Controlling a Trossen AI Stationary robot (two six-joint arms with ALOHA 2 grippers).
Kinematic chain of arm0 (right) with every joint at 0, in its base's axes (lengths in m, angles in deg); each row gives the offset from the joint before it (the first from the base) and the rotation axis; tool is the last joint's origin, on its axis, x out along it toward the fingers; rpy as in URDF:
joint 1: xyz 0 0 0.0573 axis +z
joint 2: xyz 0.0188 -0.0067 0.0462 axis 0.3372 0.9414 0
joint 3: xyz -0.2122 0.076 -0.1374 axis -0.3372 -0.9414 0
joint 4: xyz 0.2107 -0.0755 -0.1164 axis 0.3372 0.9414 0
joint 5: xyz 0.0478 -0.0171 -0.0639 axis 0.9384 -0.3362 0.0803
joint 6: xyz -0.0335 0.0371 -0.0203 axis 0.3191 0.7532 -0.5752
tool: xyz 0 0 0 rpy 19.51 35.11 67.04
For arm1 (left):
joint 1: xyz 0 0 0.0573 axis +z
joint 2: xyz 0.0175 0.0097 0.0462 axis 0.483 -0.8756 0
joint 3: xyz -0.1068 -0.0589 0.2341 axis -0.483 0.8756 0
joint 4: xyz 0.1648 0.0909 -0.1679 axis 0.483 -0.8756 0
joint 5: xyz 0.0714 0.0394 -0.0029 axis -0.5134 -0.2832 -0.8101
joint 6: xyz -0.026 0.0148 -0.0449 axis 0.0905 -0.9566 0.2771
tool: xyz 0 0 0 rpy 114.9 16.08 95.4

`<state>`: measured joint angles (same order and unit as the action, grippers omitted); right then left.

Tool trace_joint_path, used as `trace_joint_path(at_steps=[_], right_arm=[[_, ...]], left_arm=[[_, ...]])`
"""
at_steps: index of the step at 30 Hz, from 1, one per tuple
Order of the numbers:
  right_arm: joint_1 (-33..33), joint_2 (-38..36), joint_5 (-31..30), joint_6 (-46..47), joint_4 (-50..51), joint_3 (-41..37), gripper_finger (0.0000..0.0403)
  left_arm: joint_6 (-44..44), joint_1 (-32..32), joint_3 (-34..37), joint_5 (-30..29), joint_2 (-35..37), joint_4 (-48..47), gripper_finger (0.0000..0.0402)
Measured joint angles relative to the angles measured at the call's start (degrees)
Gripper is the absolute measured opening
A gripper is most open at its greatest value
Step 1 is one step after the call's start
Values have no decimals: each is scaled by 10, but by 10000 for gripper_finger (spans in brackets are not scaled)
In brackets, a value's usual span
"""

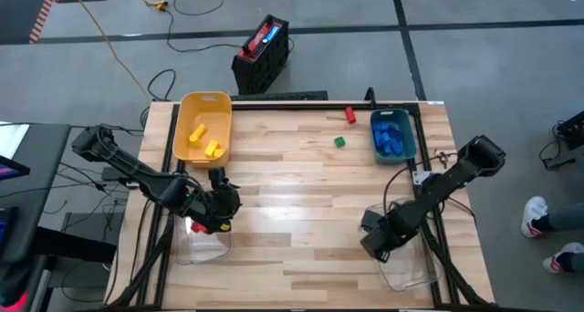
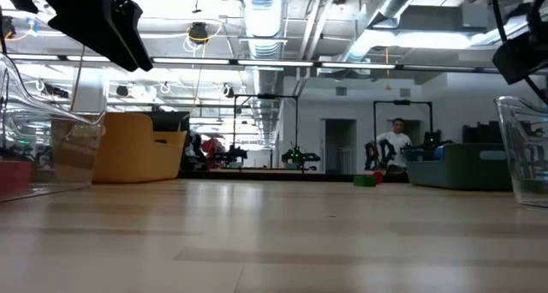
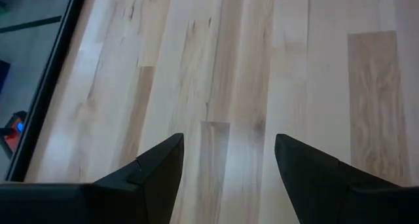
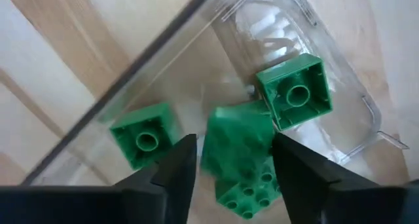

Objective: Sort blocks
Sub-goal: Put the green game piece into the right transparent bin, then put the red wooden block into the left transparent bin

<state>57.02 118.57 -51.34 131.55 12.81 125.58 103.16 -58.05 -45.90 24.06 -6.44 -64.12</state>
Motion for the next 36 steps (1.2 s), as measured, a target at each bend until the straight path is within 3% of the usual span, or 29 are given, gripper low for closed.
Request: trace_joint_path(at_steps=[7,12,15,18,21,24,31,36], right_arm=[[-11,0,23,4,65,52,238],[-10,0,27,13,220,161,239],[-20,0,-21,3,303,233,239],[-51,-2,-126,-38,331,280,239],[-115,-8,-209,-104,322,290,239],[-199,-6,-254,-179,321,289,239],[-417,-6,-307,-340,158,289,240],[-550,-7,-309,-405,51,267,240]], left_arm=[[0,0,0,0,0,0,236],[-1,0,0,0,0,0,236],[-2,0,0,0,0,0,236],[-2,0,1,0,0,4,236],[-3,0,10,0,0,11,236],[-12,0,17,-1,-2,19,236],[-22,0,19,-6,-2,18,236],[-36,0,19,-37,-2,18,236]])
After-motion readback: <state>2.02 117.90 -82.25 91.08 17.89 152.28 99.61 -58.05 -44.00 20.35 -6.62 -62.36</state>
